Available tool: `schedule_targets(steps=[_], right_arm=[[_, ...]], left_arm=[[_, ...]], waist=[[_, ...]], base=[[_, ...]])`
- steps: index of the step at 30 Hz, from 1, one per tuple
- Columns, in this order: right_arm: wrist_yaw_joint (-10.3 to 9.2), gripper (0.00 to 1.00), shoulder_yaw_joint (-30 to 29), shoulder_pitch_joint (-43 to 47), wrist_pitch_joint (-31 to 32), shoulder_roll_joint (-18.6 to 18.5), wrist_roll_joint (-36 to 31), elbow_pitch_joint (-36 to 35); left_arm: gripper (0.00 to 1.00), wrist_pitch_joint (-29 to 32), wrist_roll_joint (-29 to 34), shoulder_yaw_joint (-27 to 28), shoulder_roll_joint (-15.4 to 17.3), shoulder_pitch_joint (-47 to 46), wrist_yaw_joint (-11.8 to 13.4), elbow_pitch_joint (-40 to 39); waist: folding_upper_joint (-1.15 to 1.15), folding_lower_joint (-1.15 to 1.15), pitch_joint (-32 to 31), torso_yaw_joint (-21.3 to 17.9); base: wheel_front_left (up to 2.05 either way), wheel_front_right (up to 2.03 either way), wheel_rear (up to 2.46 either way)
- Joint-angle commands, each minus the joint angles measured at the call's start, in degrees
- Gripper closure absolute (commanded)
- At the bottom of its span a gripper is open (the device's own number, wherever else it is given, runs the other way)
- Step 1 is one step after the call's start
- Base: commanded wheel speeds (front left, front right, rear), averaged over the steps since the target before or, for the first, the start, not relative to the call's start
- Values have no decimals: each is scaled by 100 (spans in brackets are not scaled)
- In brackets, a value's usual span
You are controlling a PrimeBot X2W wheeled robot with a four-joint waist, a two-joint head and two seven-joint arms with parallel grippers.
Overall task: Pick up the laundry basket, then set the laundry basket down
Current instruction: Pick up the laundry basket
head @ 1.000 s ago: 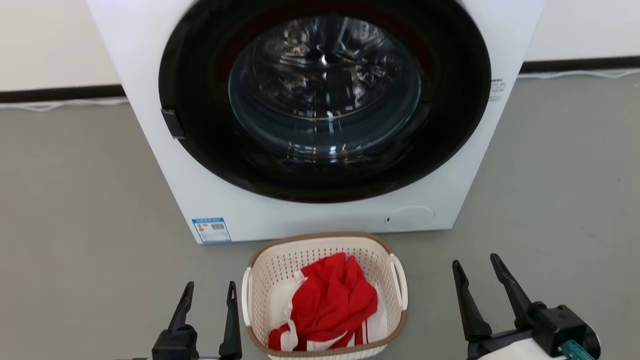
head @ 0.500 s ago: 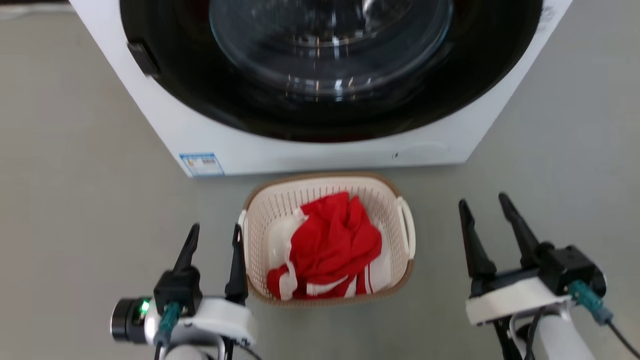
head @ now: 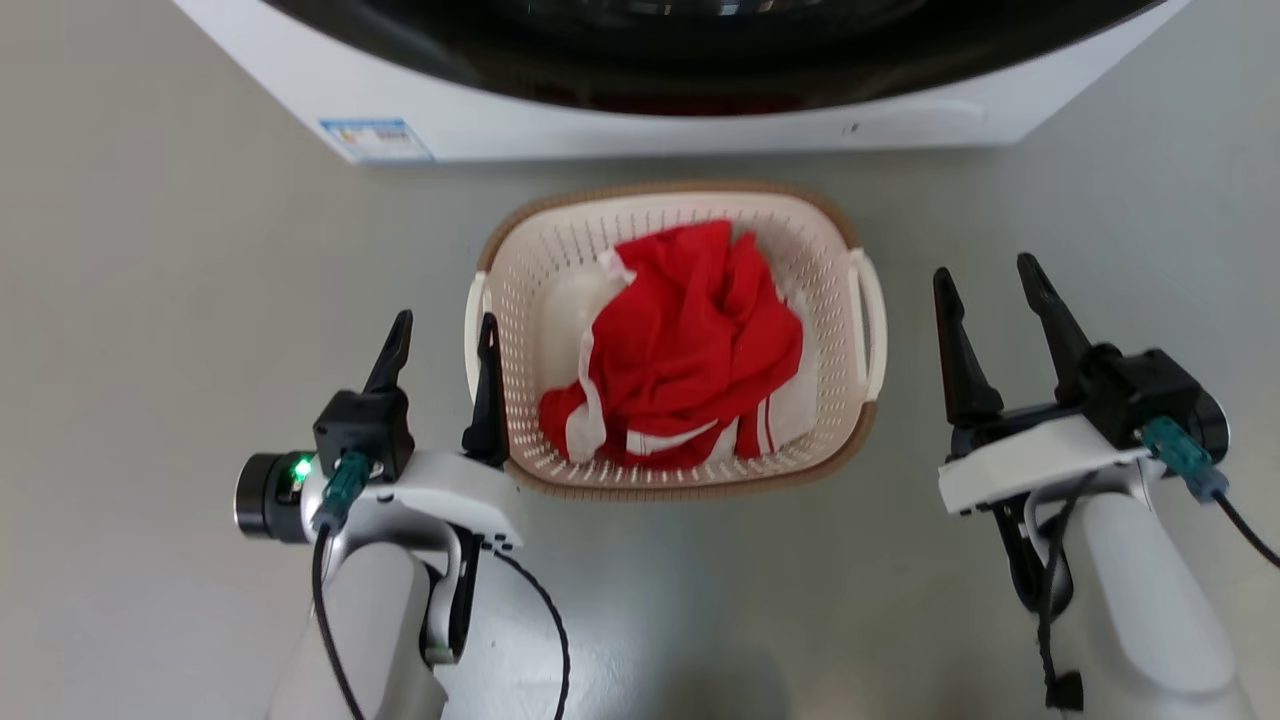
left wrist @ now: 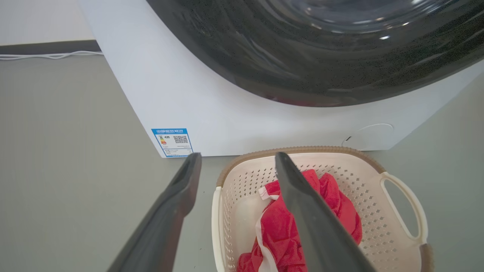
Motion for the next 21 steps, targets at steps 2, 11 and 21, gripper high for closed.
schedule_targets(steps=[2,11,21], right_arm=[[40,0,118,-153,-62,21,-111,60],[40,0,-31,-805,-62,21,-205,837],[40,0,-134,-1546,-62,21,-372,1735]], left_arm=[[0,-36,-98,105,65,-190,-20,52],[0,-36,-384,-58,64,-837,-153,889],[0,-36,-764,-195,64,-1620,-291,1788]], waist=[[0,0,433,106],[0,0,1065,194],[0,0,1732,288]], base=[[0,0,0],[0,0,0],[0,0,0]])
